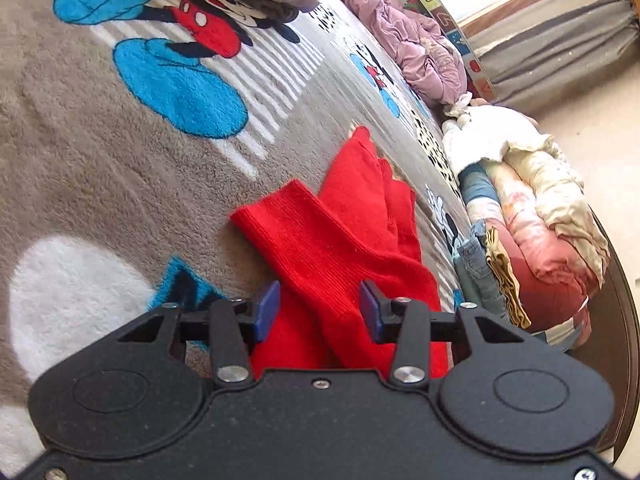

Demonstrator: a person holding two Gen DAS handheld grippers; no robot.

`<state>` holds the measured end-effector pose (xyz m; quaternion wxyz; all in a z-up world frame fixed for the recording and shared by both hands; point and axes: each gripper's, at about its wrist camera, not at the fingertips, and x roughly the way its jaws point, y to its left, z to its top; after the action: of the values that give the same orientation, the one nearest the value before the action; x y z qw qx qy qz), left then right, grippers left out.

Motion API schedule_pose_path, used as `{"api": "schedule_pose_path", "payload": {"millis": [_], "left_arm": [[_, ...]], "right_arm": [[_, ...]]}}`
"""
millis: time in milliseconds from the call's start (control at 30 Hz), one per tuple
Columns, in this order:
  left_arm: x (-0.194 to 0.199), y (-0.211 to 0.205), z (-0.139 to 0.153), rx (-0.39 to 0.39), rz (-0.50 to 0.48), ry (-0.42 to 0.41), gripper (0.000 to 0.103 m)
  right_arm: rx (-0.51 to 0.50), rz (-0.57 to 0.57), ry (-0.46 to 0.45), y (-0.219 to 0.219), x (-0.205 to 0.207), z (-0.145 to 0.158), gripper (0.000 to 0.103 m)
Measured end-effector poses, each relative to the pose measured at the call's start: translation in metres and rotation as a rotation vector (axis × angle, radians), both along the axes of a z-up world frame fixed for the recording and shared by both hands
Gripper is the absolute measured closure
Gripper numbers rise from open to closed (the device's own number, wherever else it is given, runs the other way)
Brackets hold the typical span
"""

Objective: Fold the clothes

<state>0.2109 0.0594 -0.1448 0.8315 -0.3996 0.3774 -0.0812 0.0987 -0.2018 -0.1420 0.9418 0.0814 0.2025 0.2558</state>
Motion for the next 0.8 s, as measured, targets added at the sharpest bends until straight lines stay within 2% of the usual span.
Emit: {"api": "schedule_pose_path", "payload": {"millis": [67, 167, 200, 233, 300, 333, 433, 533, 667, 800], "left_arm": [[0.006, 0.000, -0.004, 0.016, 0.017, 0.010, 0.063], [0.015, 0.001, -0.005, 0.059, 0.046, 0.002, 0.074], [0.018, 0.001, -0.002, 0.088, 0.051, -0.014, 0.082], [0.021, -0.001, 0.003, 0.149, 0.042, -0.024, 0.089], [0.028, -0.005, 0.015, 0.259, 0.009, -0.056, 0.092], [0.031, -0.011, 0.023, 0.309, -0.032, -0.092, 0.098], [0.040, -0.026, 0.046, 0.440, -0.142, -0.186, 0.099], [0.048, -0.034, 0.066, 0.499, -0.205, -0.254, 0.100], [0.058, -0.042, 0.094, 0.539, -0.272, -0.340, 0.100], [0.070, -0.057, 0.123, 0.620, -0.344, -0.423, 0.100]], "right_arm": [[-0.003, -0.003, -0.006, 0.001, 0.001, 0.001, 0.046], [-0.016, -0.008, -0.017, 0.004, 0.003, 0.002, 0.046], [-0.026, -0.011, -0.020, 0.006, 0.004, 0.001, 0.046], [-0.039, -0.012, -0.018, 0.008, 0.005, 0.001, 0.046], [-0.064, -0.014, -0.015, 0.013, 0.008, -0.001, 0.046], [-0.071, -0.007, -0.014, 0.015, 0.010, -0.001, 0.045], [-0.100, 0.003, -0.028, 0.021, 0.009, -0.001, 0.045], [-0.128, -0.001, -0.033, 0.027, 0.010, -0.001, 0.045], [-0.145, -0.002, -0.040, 0.031, 0.010, -0.001, 0.045], [-0.181, 0.002, -0.054, 0.039, 0.009, -0.001, 0.045]]}}
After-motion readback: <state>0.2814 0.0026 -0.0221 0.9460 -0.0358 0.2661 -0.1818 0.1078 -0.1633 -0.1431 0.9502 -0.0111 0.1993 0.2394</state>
